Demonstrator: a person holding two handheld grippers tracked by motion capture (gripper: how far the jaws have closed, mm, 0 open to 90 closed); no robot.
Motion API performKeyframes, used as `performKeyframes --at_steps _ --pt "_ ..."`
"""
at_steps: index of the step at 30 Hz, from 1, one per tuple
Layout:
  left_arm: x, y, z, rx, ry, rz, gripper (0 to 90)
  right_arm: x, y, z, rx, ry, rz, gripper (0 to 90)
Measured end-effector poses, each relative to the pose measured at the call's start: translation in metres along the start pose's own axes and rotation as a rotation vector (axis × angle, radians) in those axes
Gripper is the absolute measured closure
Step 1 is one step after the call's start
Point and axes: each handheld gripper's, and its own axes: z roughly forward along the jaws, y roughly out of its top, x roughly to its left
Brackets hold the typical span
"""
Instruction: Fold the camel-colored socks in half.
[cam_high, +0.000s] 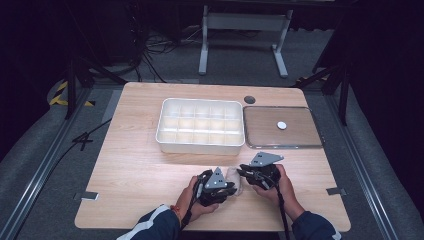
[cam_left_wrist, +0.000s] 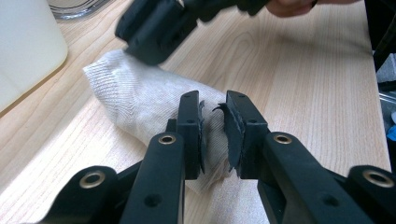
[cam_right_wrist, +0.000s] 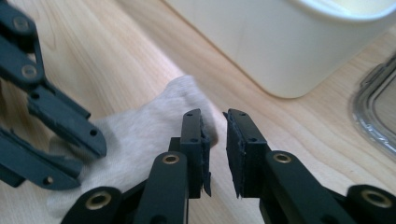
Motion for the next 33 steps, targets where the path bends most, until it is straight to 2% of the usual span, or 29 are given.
performKeyframes --at_steps 1,3,4,5,6,7,8,10,12,13,14,16,18,21,24,26,27,32,33 --pt "0.000 0.000 0.000 0.003 0.000 0.008 76.6 -0.002 0.001 -0.002 -0.022 0.014 0.015 74.2" --pt "0.000 0.000 0.001 -0.002 -0.005 -0.002 76.7 -0.004 0.005 -0.009 -0.096 0.074 0.057 68.7" --pt "0.001 0.000 0.000 0.000 -0.007 -0.003 76.8 -0.004 0.008 -0.012 -0.126 0.086 0.057 68.6" --pt "0.001 0.000 0.000 0.000 -0.007 -0.003 76.8 -0.004 0.008 -0.012 -0.126 0.086 0.057 68.6" --pt "0.000 0.000 0.001 -0.004 -0.008 -0.005 76.9 0.002 0.014 -0.013 -0.149 0.095 0.027 70.2" --pt "0.000 0.000 0.001 -0.004 -0.008 -0.005 76.9 0.005 0.016 -0.010 -0.147 0.096 0.002 71.1" --pt "0.000 0.000 0.001 -0.002 -0.005 -0.003 76.9 0.005 0.016 -0.010 -0.147 0.096 0.002 71.1" --pt "0.000 0.001 0.002 -0.007 -0.007 0.006 77.1 0.010 0.018 -0.001 -0.115 0.123 -0.029 73.4" --pt "0.000 0.001 0.001 0.007 -0.012 0.010 77.4 0.010 0.017 0.010 -0.074 0.153 -0.034 74.6" --pt "0.002 0.001 0.001 0.012 -0.013 0.024 77.5 0.009 0.014 0.016 -0.055 0.164 -0.035 75.4" --pt "0.002 0.001 0.001 0.010 -0.016 0.019 77.6 0.007 0.011 0.020 -0.039 0.156 -0.035 75.6" --pt "0.002 0.001 0.001 0.012 -0.016 0.020 77.8 0.003 0.008 0.022 -0.044 0.164 -0.020 75.6" --pt "0.001 0.001 0.001 0.017 -0.011 0.020 78.1 0.001 0.007 0.021 -0.036 0.144 -0.007 75.8" --pt "0.001 0.001 0.003 0.013 -0.004 0.042 78.2 0.000 0.005 0.021 -0.036 0.113 0.003 76.0" --pt "0.001 0.001 0.003 0.014 -0.004 0.048 78.2 -0.001 0.004 0.021 -0.042 0.085 0.000 77.1" --pt "0.001 0.001 0.003 0.016 -0.005 0.047 78.2 -0.002 0.003 0.020 -0.043 0.075 0.002 77.2" --pt "0.001 0.000 0.004 0.000 -0.009 0.032 78.3 -0.006 0.001 0.019 -0.037 0.054 0.018 77.5" --pt "0.003 -0.001 0.004 -0.007 -0.019 0.020 78.6 -0.012 0.000 0.017 -0.018 0.038 0.037 79.4" --pt "0.003 -0.001 0.005 -0.012 -0.017 0.022 78.6 -0.013 0.001 0.015 0.001 -0.001 0.028 82.4"
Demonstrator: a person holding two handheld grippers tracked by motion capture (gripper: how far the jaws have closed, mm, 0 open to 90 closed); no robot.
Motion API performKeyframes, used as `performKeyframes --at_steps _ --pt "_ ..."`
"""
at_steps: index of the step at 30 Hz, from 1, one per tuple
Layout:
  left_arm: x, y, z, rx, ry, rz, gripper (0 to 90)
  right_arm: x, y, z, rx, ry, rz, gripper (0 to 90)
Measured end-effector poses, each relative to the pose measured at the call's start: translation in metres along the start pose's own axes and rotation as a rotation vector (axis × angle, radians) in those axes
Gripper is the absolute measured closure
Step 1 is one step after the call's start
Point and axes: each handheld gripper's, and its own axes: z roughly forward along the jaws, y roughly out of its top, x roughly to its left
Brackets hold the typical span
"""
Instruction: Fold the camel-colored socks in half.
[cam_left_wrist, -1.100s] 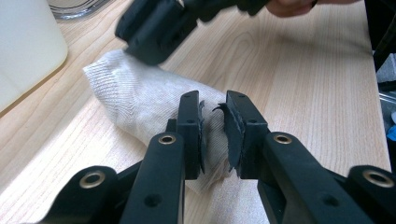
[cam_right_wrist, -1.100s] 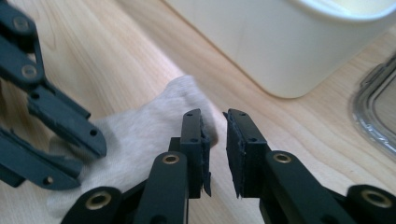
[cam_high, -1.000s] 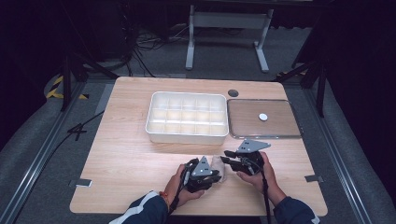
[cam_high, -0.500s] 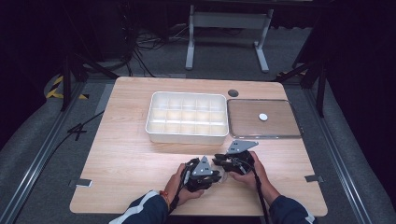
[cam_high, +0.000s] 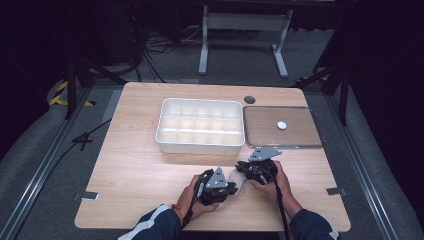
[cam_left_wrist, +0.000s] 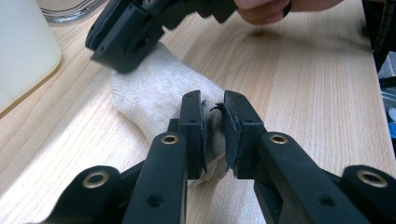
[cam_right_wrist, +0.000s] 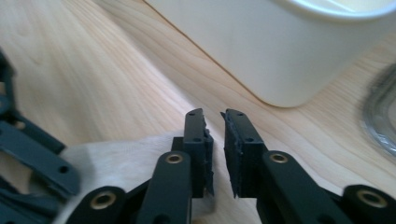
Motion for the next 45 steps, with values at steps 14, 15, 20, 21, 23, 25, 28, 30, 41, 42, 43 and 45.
performKeyframes --at_steps 14,15,20,21,23,25,28,30,41,42,43,45 --pt "0.001 0.000 0.000 0.003 -0.008 -0.010 78.7 0.012 0.002 -0.022 -0.069 0.055 -0.074 79.7" --pt "0.001 -0.001 0.000 0.004 -0.006 -0.010 78.7 0.016 0.002 -0.019 -0.054 0.065 -0.091 80.1" --pt "0.000 0.000 0.000 0.008 -0.008 -0.015 78.9 0.019 -0.003 -0.009 0.006 0.066 -0.094 82.7" --pt "0.000 0.000 0.000 0.009 -0.007 -0.011 79.0 0.018 -0.003 -0.009 0.011 0.060 -0.103 82.9" --pt "0.000 0.000 0.000 0.011 -0.005 -0.007 79.0 0.017 -0.004 -0.009 0.019 0.048 -0.099 83.3" --pt "0.000 0.000 0.001 0.006 0.001 -0.003 79.0 0.015 -0.004 -0.008 0.022 0.048 -0.096 84.6" --pt "-0.002 0.000 0.001 0.008 0.006 -0.002 79.0 0.015 -0.005 -0.009 0.030 0.044 -0.095 85.9" --pt "-0.002 0.000 0.001 0.006 0.007 -0.002 79.0 0.015 -0.005 -0.009 0.032 0.041 -0.097 86.7" --pt "-0.011 0.004 0.004 0.043 0.061 0.040 81.3 0.018 -0.008 -0.006 0.037 0.020 -0.094 90.0" --pt "-0.013 0.005 0.005 0.049 0.069 0.052 81.4 0.019 -0.009 -0.006 0.038 0.016 -0.089 90.0" --pt "-0.014 0.005 0.004 0.057 0.075 0.065 81.5 0.020 -0.009 -0.006 0.037 0.010 -0.094 90.0" --pt "-0.015 0.006 0.005 0.061 0.078 0.065 81.6 0.021 -0.010 -0.006 0.030 -0.001 -0.101 90.0"
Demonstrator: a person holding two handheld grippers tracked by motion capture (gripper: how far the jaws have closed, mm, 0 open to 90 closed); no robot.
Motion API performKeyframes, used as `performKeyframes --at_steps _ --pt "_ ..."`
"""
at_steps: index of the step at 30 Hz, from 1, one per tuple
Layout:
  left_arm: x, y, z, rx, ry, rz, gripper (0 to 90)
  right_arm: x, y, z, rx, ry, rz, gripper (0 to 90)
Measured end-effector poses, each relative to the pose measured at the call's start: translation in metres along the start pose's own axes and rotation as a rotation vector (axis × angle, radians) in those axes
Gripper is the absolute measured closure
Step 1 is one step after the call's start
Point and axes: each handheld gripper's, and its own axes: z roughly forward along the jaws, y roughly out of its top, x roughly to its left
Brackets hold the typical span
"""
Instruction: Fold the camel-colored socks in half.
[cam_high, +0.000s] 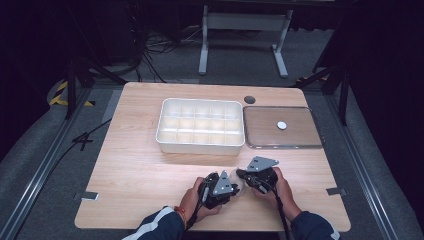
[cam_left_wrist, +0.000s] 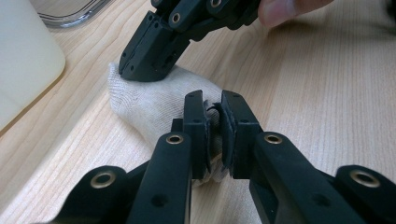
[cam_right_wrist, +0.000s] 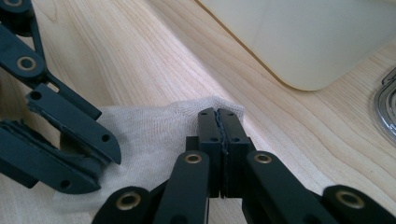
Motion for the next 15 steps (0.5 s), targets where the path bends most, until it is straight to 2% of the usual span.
performKeyframes --at_steps 5,8,11,13,15 --pt "0.000 0.000 0.000 0.000 0.002 0.012 81.7 0.001 0.001 -0.002 0.002 -0.006 -0.013 89.0" --pt "0.000 0.000 0.000 -0.003 0.004 0.011 81.7 -0.002 0.002 -0.008 -0.002 -0.014 0.012 79.0" --pt "0.000 0.000 0.000 -0.004 0.003 0.009 81.8 0.000 0.001 -0.016 0.009 -0.013 -0.003 78.1" --pt "0.000 0.000 0.001 -0.007 -0.002 0.000 81.8 0.002 -0.001 -0.015 0.024 0.005 -0.007 79.3" --pt "0.001 0.000 0.001 -0.004 -0.003 0.005 81.8 0.005 -0.001 -0.012 0.028 0.000 -0.019 81.7"
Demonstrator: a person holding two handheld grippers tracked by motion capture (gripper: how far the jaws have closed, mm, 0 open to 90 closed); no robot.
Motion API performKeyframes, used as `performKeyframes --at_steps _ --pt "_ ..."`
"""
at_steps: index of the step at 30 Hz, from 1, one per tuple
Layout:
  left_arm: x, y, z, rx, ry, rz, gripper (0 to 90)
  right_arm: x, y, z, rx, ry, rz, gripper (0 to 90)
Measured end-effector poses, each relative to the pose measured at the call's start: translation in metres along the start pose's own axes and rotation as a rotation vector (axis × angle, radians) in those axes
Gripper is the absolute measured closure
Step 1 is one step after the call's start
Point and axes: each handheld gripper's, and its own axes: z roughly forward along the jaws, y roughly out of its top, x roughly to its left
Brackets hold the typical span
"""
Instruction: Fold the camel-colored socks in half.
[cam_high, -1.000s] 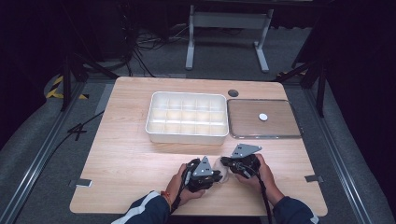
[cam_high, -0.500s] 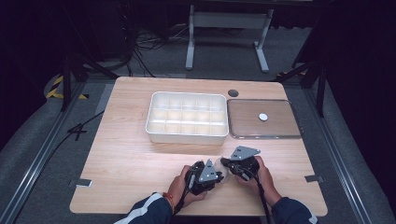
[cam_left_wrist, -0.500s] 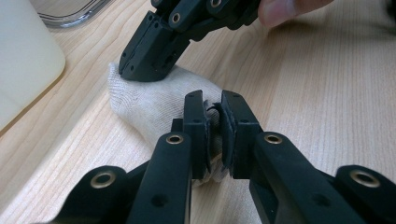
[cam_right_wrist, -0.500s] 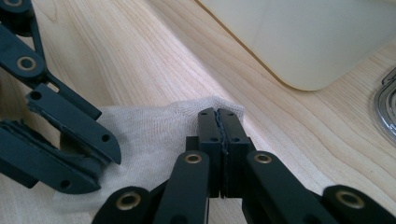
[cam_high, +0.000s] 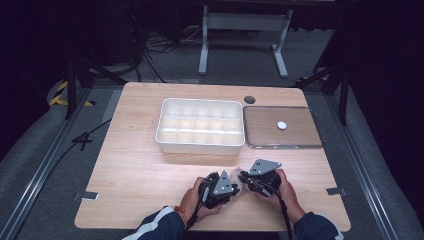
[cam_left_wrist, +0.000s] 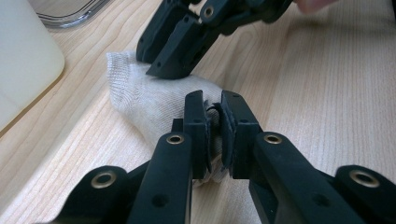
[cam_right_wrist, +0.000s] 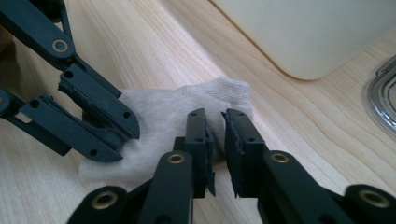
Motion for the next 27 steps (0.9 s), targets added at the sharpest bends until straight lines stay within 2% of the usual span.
performKeyframes --at_steps 4,10,13,16,17,19,21,22,27 --pt "0.000 0.000 0.001 -0.005 -0.009 -0.008 82.5 0.002 0.000 0.003 0.012 -0.002 0.010 85.1" --pt "-0.001 0.000 0.001 -0.001 -0.012 0.002 83.2 0.005 0.002 0.006 0.028 -0.008 0.010 88.0" --pt "-0.003 -0.001 0.002 -0.008 -0.003 0.012 83.6 0.004 0.002 0.006 0.032 0.003 0.020 88.4" --pt "-0.003 -0.001 0.001 -0.009 -0.002 0.016 83.6 0.005 0.003 0.007 0.034 -0.010 0.013 88.3" --pt "-0.003 -0.002 0.001 -0.015 -0.002 0.016 83.6 0.005 0.004 0.006 0.038 -0.010 0.012 87.2" --pt "-0.003 -0.002 0.002 -0.021 -0.007 0.013 83.5 0.001 0.004 0.005 0.033 -0.007 0.031 76.5" --pt "-0.002 -0.003 0.001 -0.026 -0.013 0.016 83.2 -0.009 0.001 0.002 0.010 0.010 0.097 66.7" --pt "-0.001 -0.003 0.001 -0.034 -0.020 0.012 82.9 -0.012 0.000 0.000 -0.002 0.011 0.112 63.8" --pt "-0.001 -0.003 0.000 -0.042 -0.031 0.023 81.8 -0.016 0.001 -0.006 -0.043 -0.005 0.141 56.5"
